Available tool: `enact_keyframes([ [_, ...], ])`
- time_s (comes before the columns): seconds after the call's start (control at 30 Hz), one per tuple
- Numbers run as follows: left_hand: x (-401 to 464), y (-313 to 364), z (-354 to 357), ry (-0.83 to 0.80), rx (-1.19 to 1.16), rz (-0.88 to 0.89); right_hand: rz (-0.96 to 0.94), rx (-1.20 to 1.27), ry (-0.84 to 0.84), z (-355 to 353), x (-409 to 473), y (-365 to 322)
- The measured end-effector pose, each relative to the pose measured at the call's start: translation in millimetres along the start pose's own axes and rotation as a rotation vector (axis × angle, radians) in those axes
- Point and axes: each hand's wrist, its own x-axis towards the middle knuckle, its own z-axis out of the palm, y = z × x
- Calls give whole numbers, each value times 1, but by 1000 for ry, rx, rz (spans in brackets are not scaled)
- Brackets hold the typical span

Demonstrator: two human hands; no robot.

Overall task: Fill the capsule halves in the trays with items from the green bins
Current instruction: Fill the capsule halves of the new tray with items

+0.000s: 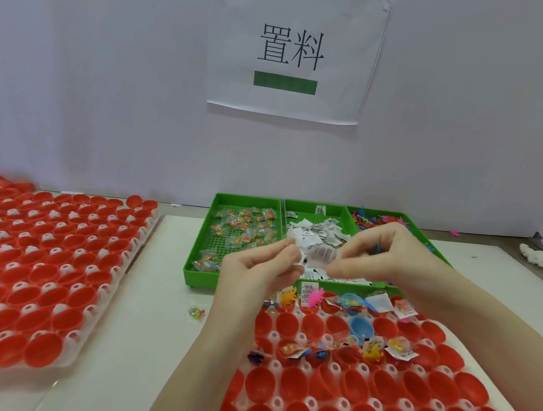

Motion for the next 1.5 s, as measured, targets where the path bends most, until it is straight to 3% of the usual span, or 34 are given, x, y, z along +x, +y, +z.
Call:
enact_keyframes([
  [0.07, -2, 3, 1, -90, 53, -14, 20, -29, -85, 7, -10, -13],
  [0.2, -7, 9, 10, -207, 87, 7, 54, -66, 131, 15, -18, -18],
  [0.3, -15, 11, 15, -271, 221, 116, 83, 39, 176, 15, -27, -16],
  [0.47, -19, 6, 24, -200, 265, 181, 129, 106, 188, 16, -41, -15],
  [0.73, -21, 1, 33, -144, 95, 76, 104, 374, 138, 12, -67, -14],
  [0.87, -26, 0, 36, -168, 130, 61, -20, 140, 276, 9, -75, -12],
  [0.97, -28, 0, 38, -193, 118, 44, -107, 99, 377, 9, -80, -16],
  [1.1, -31, 3, 39, -335, 48, -14, -147, 120, 459, 8, -83, -16],
  [1.3, -31, 4, 38, -614, -135, -206, -87, 105, 431, 5, -87, -19],
  [1.5, -36, -3, 43, -671, -197, -312, -1, 46, 370, -8, -97, -18],
])
